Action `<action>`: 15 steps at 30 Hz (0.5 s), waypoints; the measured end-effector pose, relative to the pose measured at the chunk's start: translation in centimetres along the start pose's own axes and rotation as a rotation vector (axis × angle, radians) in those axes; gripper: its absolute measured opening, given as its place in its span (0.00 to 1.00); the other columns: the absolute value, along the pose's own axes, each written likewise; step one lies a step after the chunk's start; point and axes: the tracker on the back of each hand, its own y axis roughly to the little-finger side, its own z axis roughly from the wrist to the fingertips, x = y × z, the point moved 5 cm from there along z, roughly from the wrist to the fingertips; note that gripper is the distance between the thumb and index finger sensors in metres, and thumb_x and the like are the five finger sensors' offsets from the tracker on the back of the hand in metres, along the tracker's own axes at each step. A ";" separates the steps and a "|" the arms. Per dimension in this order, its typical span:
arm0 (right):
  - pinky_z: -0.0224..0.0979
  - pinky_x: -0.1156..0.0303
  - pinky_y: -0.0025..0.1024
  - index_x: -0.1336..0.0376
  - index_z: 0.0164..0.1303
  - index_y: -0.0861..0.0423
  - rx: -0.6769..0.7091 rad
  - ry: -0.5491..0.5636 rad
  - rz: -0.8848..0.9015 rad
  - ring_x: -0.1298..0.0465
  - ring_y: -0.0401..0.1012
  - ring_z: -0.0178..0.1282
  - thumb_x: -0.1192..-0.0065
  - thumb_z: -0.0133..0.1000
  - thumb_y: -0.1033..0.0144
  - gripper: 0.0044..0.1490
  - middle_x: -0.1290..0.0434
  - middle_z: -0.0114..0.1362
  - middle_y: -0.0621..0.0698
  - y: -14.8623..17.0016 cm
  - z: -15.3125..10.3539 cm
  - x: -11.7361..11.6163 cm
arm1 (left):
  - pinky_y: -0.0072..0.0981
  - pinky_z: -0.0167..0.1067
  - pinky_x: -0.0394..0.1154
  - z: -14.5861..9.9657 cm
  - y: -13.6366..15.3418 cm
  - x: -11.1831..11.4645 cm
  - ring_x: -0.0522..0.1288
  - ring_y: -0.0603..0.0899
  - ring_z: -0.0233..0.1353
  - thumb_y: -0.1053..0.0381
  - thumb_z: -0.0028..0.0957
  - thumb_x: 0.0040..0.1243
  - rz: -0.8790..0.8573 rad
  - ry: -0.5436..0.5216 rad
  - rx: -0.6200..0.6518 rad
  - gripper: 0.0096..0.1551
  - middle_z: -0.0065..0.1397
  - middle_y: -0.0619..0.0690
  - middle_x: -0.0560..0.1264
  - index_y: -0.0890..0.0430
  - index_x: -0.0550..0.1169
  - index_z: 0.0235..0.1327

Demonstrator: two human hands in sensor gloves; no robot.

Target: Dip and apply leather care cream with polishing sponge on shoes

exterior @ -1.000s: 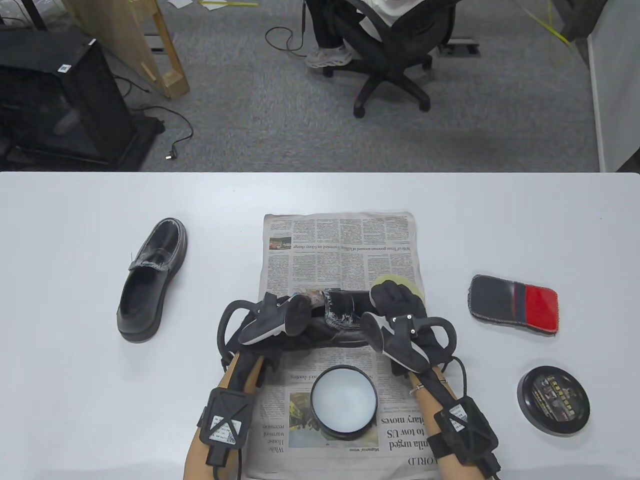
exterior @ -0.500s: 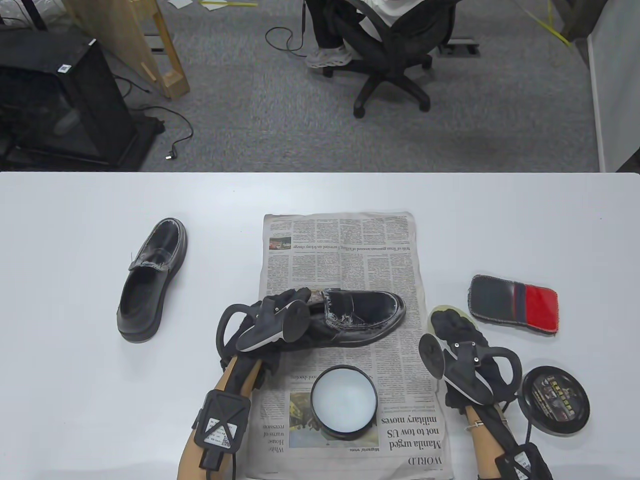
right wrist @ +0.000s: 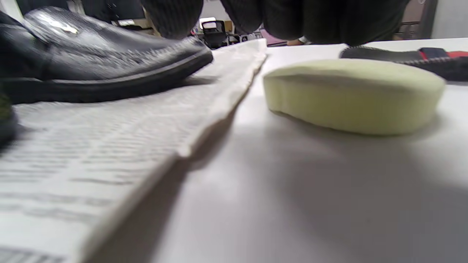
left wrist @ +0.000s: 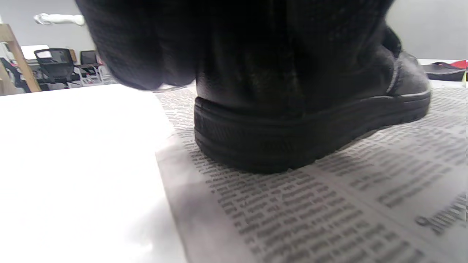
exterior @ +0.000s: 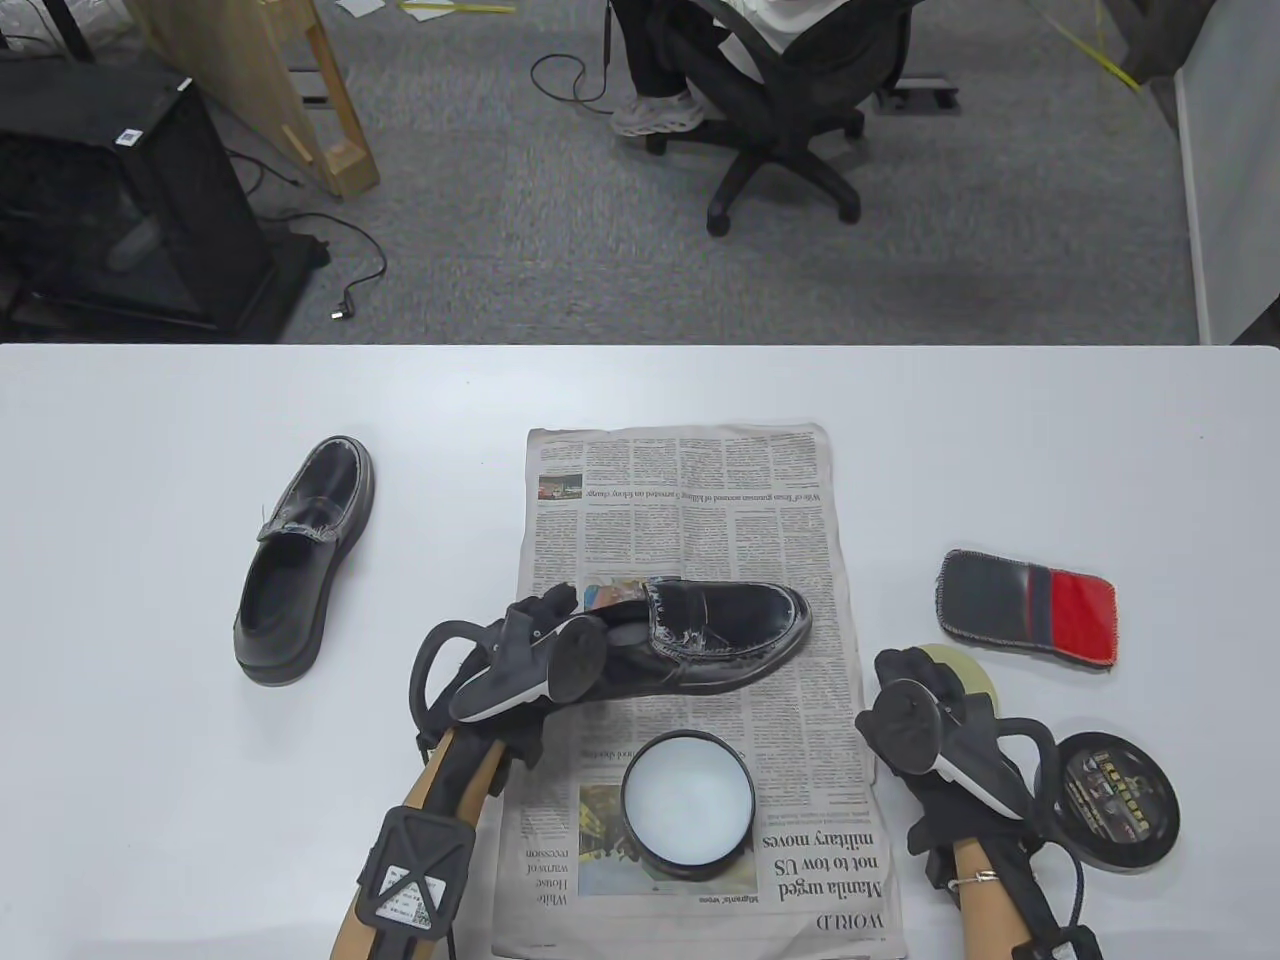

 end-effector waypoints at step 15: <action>0.78 0.37 0.53 0.53 0.86 0.57 0.073 0.107 0.066 0.40 0.61 0.83 0.53 0.62 0.45 0.45 0.45 0.87 0.61 -0.7 -1.0 1.3 | 0.38 0.50 0.87 -4.3 4.1 -4.0 0.83 0.58 0.64 0.42 0.50 0.67 -0.050 -0.289 -0.172 0.20 0.70 0.51 0.82 0.41 0.84 0.55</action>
